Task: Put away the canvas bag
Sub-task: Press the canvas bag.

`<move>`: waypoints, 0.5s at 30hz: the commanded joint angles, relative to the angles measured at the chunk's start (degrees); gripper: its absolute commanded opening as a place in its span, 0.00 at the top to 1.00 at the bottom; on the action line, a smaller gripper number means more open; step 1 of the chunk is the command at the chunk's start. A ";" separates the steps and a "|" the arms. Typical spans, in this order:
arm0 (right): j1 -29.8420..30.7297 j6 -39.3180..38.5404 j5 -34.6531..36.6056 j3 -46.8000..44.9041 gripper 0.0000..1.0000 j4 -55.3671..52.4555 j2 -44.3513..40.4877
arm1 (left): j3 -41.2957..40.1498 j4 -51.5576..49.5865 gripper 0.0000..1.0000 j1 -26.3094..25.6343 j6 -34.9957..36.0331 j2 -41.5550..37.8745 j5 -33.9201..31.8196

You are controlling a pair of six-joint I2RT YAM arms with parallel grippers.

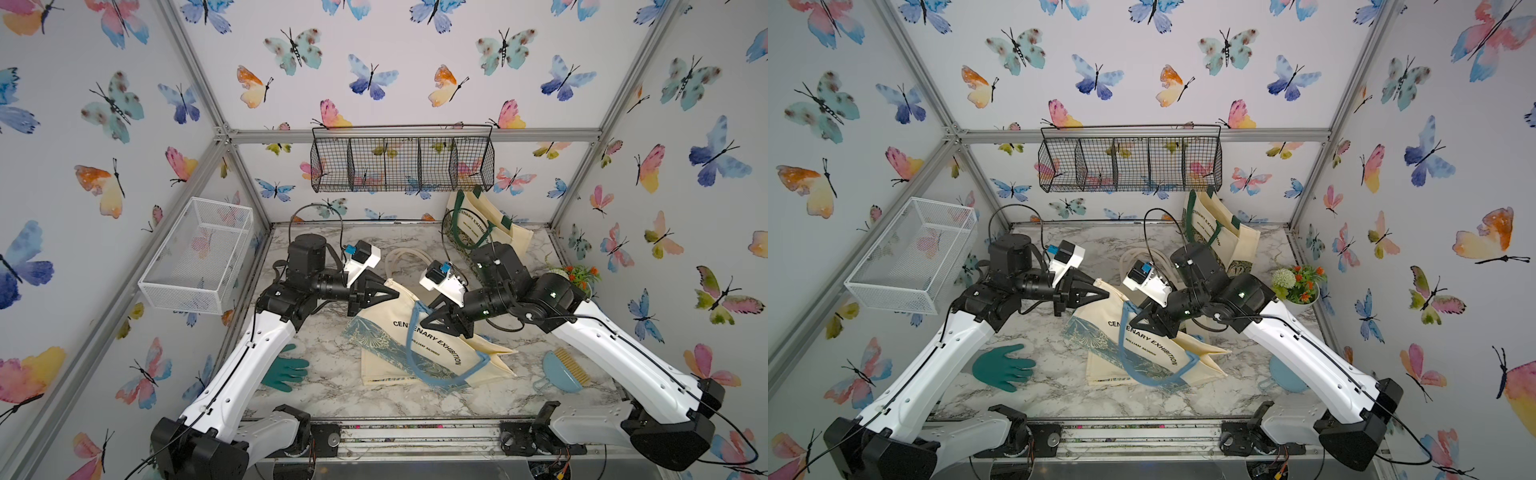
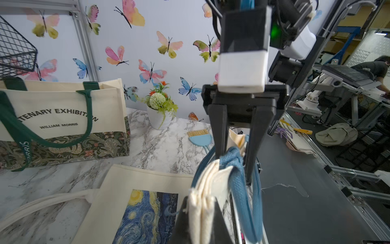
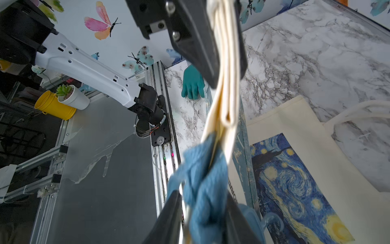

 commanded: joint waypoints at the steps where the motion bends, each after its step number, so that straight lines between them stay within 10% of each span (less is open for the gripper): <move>1: 0.33 0.91 -1.02 -3.67 0.67 -10.89 -1.68 | 3.83 10.14 1.00 2.66 -5.18 -0.86 1.80; 15: 0.32 7.52 4.72 -10.11 0.63 -9.50 -9.00 | 5.19 21.57 1.00 6.15 -14.56 1.23 4.95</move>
